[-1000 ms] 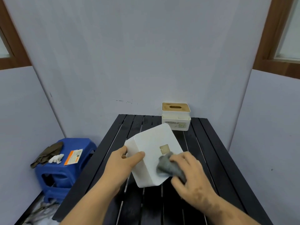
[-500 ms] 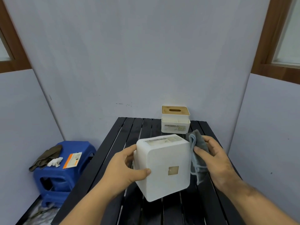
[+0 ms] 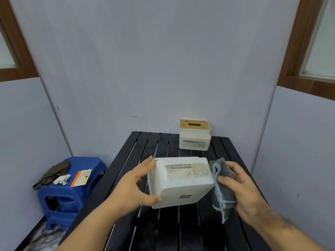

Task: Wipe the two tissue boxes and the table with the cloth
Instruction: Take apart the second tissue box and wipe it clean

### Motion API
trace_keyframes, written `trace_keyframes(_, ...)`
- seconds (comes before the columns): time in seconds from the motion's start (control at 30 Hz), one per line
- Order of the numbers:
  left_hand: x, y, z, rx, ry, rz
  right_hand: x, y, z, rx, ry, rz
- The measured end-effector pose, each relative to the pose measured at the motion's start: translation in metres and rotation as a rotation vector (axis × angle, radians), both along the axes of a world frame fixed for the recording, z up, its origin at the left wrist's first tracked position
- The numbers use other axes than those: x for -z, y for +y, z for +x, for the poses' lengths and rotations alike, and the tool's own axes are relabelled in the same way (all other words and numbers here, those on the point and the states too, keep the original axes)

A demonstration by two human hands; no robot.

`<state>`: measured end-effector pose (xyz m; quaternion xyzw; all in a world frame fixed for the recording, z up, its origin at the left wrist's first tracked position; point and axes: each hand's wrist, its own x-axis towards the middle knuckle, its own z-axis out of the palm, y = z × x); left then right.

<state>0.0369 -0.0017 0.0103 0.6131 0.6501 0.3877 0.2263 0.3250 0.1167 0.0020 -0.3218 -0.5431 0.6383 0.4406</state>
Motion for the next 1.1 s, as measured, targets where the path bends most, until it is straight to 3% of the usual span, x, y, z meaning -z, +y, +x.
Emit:
trace_keyframes(0.23,0.014,-0.008,0.007,-0.050,0.089,0.107,0.007,-0.013,0.001,-0.017,-0.106,0.055)
trace_keyframes(0.43,0.015,-0.023,0.015,-0.025,-0.118,0.062,0.010,-0.025,0.000,-0.006,-0.096,0.074)
trace_keyframes(0.57,0.021,-0.023,0.026,-0.123,-0.283,0.109,0.008,-0.030,0.001,-0.009,-0.099,0.085)
trace_keyframes(0.8,0.020,-0.025,0.033,-0.084,-0.401,0.091,-0.003,-0.023,0.000,0.082,-0.154,0.133)
trace_keyframes(0.97,0.020,-0.022,0.040,-0.056,-0.441,0.092,-0.016,-0.015,0.003,0.136,-0.390,0.431)
trace_keyframes(1.1,0.020,-0.021,0.049,-0.043,-0.424,0.130,-0.024,-0.004,0.004,0.084,-0.717,0.832)
